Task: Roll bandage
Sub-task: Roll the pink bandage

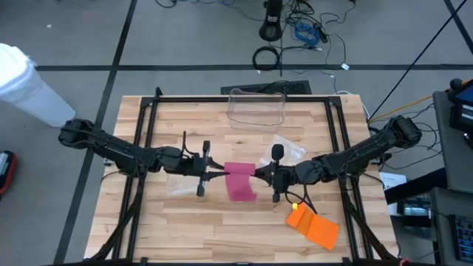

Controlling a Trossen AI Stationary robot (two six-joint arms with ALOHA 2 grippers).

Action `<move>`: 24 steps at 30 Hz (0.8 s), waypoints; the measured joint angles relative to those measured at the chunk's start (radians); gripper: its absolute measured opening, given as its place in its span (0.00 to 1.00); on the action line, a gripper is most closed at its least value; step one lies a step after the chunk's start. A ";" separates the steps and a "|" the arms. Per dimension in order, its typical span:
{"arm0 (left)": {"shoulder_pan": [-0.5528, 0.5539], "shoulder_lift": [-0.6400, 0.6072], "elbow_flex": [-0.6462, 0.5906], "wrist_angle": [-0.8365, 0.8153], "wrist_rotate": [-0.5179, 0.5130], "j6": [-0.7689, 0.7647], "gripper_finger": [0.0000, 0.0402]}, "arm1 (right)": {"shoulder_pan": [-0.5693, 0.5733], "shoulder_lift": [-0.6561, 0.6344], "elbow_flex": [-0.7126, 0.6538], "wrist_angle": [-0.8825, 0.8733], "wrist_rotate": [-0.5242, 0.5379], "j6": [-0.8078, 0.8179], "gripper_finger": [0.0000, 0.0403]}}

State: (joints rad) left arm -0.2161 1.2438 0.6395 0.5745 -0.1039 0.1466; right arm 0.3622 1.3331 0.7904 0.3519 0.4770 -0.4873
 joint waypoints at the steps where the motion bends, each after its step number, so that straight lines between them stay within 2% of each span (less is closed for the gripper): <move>1: 0.000 0.000 0.000 -0.004 0.001 0.016 0.05 | 0.000 0.000 0.000 0.004 0.000 0.018 0.00; 6: -0.002 -0.002 0.000 -0.011 0.000 0.112 0.04 | 0.000 0.000 -0.001 0.022 0.000 0.172 0.06; 10: -0.016 -0.002 0.002 -0.028 -0.009 0.232 0.07 | -0.008 0.001 -0.001 0.024 -0.019 0.384 0.14; 13: -0.027 0.000 0.002 -0.057 -0.010 0.309 0.06 | -0.033 0.000 -0.001 0.013 -0.123 0.520 0.21; 17: -0.029 -0.001 0.002 -0.064 -0.009 0.333 0.06 | -0.078 -0.001 -0.001 0.021 -0.285 0.650 0.28; 20: -0.029 -0.001 0.002 -0.071 -0.012 0.342 0.06 | -0.100 -0.002 -0.001 0.020 -0.320 0.687 0.32; 24: -0.032 -0.001 0.002 -0.085 -0.026 0.370 0.06 | -0.114 -0.002 -0.001 0.020 -0.326 0.697 0.32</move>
State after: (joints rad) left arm -0.2480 1.2430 0.6411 0.4890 -0.1300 0.5165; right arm 0.2487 1.3315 0.7891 0.3721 0.1511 0.2096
